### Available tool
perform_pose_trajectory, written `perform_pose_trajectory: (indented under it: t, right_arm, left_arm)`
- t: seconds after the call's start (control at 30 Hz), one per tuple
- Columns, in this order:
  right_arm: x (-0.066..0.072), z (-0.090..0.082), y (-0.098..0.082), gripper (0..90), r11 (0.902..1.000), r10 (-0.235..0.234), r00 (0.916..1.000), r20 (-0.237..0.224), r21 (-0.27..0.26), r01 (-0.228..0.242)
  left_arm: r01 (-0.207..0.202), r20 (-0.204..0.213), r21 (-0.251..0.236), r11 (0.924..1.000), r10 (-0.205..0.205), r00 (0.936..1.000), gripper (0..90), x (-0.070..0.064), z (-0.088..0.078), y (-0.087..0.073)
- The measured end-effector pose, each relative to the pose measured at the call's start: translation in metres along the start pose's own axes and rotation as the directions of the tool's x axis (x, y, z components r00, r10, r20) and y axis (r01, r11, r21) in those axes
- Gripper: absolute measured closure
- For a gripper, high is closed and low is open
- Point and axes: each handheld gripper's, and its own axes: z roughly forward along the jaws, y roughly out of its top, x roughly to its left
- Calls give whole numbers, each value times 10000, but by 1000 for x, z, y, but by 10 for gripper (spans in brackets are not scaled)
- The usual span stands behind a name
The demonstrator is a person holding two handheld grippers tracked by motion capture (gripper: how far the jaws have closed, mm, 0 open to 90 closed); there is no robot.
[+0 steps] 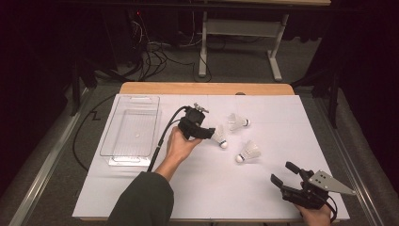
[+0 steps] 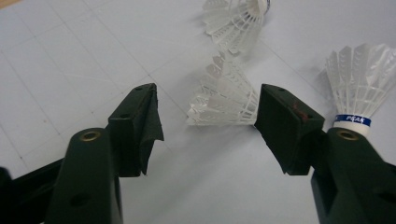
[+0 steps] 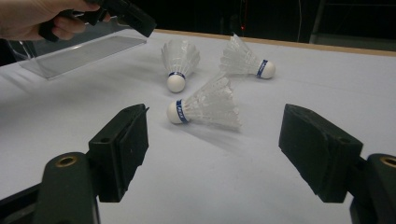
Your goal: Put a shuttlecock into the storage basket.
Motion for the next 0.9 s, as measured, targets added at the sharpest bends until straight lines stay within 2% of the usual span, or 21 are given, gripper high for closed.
perform_pose_trajectory:
  t: [0.13,0.17,0.2,0.43,0.7,0.9]
  right_arm:
    - [1,0,0,245,10000,-17,10000,-3,5,17]
    - [1,0,0,245,10000,-25,10000,-15,9,25]
    - [1,0,0,245,10000,-46,10000,-16,15,46]
    - [2,0,0,246,10000,-63,10000,-57,31,63]
    - [3,2,0,249,9998,-153,9998,-150,81,154]
    - [3,1,0,250,9999,-125,9998,-164,67,126]
  left_arm:
    - [-112,47,515,9986,110,9999,384,-1,5,7]
    - [-112,47,515,9986,110,9999,382,-1,5,7]
    - [-161,60,792,9967,157,9999,379,-1,8,11]
    - [-298,105,1568,9872,285,9995,352,-4,18,24]
    - [-409,180,2181,9751,379,9991,355,-7,29,35]
    - [-273,379,2393,9706,188,9991,371,-5,40,37]
